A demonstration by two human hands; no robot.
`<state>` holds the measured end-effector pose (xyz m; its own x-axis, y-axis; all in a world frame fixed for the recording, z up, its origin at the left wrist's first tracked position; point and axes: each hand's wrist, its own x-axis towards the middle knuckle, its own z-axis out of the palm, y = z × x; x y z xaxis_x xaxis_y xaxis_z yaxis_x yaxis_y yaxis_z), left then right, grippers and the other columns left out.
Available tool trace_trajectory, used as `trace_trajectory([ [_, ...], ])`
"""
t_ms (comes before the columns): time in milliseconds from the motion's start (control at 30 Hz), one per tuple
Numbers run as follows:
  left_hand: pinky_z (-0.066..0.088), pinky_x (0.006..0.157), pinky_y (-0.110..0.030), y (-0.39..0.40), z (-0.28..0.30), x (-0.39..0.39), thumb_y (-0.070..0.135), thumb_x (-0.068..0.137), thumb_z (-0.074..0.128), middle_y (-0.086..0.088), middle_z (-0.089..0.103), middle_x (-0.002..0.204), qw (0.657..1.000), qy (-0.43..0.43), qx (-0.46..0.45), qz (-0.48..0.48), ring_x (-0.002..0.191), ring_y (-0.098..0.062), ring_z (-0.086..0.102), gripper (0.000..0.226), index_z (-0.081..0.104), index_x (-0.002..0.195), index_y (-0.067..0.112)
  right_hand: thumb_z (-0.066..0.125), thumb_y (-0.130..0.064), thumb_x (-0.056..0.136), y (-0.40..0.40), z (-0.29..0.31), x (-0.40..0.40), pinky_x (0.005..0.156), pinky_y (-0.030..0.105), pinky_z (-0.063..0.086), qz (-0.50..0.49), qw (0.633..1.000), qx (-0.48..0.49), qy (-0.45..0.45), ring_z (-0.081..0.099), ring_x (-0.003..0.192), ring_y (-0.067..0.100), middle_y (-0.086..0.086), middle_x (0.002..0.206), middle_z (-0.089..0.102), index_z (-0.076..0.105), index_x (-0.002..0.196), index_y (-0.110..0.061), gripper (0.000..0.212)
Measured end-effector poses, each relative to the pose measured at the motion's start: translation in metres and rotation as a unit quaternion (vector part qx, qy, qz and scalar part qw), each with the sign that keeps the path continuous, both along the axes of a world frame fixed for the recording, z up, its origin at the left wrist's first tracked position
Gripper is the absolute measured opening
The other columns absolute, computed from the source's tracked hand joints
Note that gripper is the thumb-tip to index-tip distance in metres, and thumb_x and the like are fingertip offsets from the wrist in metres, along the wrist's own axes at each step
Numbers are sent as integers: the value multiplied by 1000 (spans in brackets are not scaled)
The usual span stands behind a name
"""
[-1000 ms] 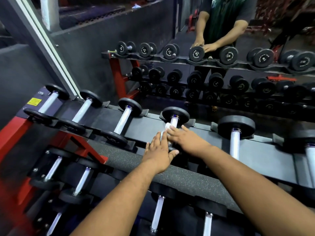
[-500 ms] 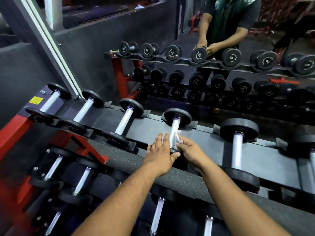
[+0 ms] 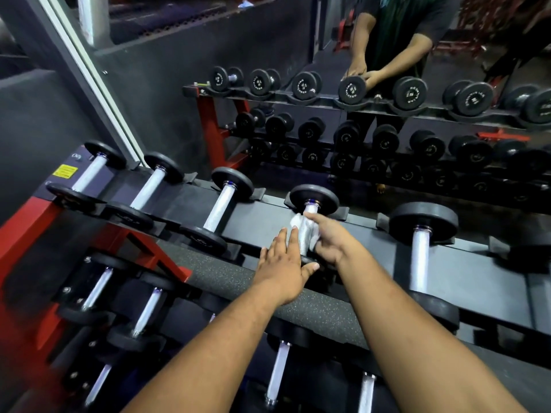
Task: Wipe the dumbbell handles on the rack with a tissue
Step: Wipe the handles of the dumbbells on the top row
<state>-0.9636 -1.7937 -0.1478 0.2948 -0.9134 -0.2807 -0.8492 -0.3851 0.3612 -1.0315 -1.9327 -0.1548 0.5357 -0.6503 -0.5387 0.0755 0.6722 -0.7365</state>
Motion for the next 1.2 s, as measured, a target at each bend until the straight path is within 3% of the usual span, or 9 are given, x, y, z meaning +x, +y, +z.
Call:
trace_trajectory([
  [300, -6, 126, -46, 0, -2, 0, 61, 102, 33, -3, -29, 164, 1000, 9, -9, 2, 154, -21, -16, 88, -27, 155, 24, 65, -12, 92, 17, -19, -26, 90, 46, 55, 123, 962, -172, 172, 70, 88, 32, 21, 97, 74, 69, 99, 0, 15],
  [400, -7, 126, -48, 3, 1, 0, 61, 102, 33, -4, -29, 164, 1000, 8, -7, 2, 154, -21, -17, 88, -27, 155, 24, 58, -5, 88, 27, -15, -35, 73, 43, 53, 80, 948, -227, 210, 65, 78, 28, 23, 92, 73, 71, 93, -3, 14],
  [500, -9, 124, -52, 6, 2, -4, 63, 101, 29, -5, -25, 166, 1000, -5, -22, 0, 155, -22, -15, 87, -24, 156, 23, 52, -1, 95, 42, -2, -54, 73, 33, 52, -1, 960, -231, 158, 65, 73, 22, 9, 81, 74, 72, 96, -8, 20],
  [600, -11, 122, -57, 11, 2, -12, 65, 100, 28, -8, -24, 166, 999, -21, -45, 22, 154, -22, -20, 89, -22, 157, 18, 55, -9, 97, 60, 13, -78, 94, 45, 54, -54, 969, -224, 92, 70, 97, 31, 14, 101, 76, 72, 111, -11, 22],
  [733, -14, 118, -58, 26, 12, -32, 73, 95, 31, -5, -30, 163, 990, -24, -114, 76, 151, -23, -27, 98, -18, 158, 16, 54, -9, 100, 94, 36, -112, 77, 32, 56, -96, 978, -185, -3, 72, 87, 17, 10, 99, 77, 71, 110, -10, 20],
  [833, 12, 124, -50, 42, 15, -61, 74, 92, 39, -4, 11, 168, 977, 73, -178, 96, 155, -27, 11, 92, 14, 161, 18, 53, -9, 100, 117, 48, -133, 80, 29, 55, -123, 977, -162, -69, 73, 87, 16, 7, 96, 78, 70, 109, -8, 19],
  [933, 48, 105, -44, 62, 20, -98, 75, 85, 56, 1, 63, 133, 926, 285, -209, 135, 124, -20, 59, 74, 55, 139, 23, 52, -8, 100, 142, 57, -154, 94, 37, 54, -134, 975, -134, -118, 72, 94, 22, 15, 105, 75, 68, 114, -5, 21],
  [1067, 55, 91, -31, 82, 34, -134, 29, 98, 66, 6, 77, 101, 866, 387, -273, 159, 101, -14, 71, 13, 72, 107, 21, 54, -7, 99, 170, 57, -181, 76, 27, 56, -125, 971, -177, -103, 71, 86, 17, 12, 101, 76, 69, 111, -8, 19],
  [1200, 57, 76, -24, 98, 51, -143, 9, 99, 62, -2, 78, 98, 851, 412, -293, 145, 93, -16, 73, 13, 73, 107, 10, 60, -2, 93, 186, 62, -208, 65, 24, 53, -100, 967, -233, -31, 69, 80, 19, 9, 95, 77, 69, 105, -10, 17],
])
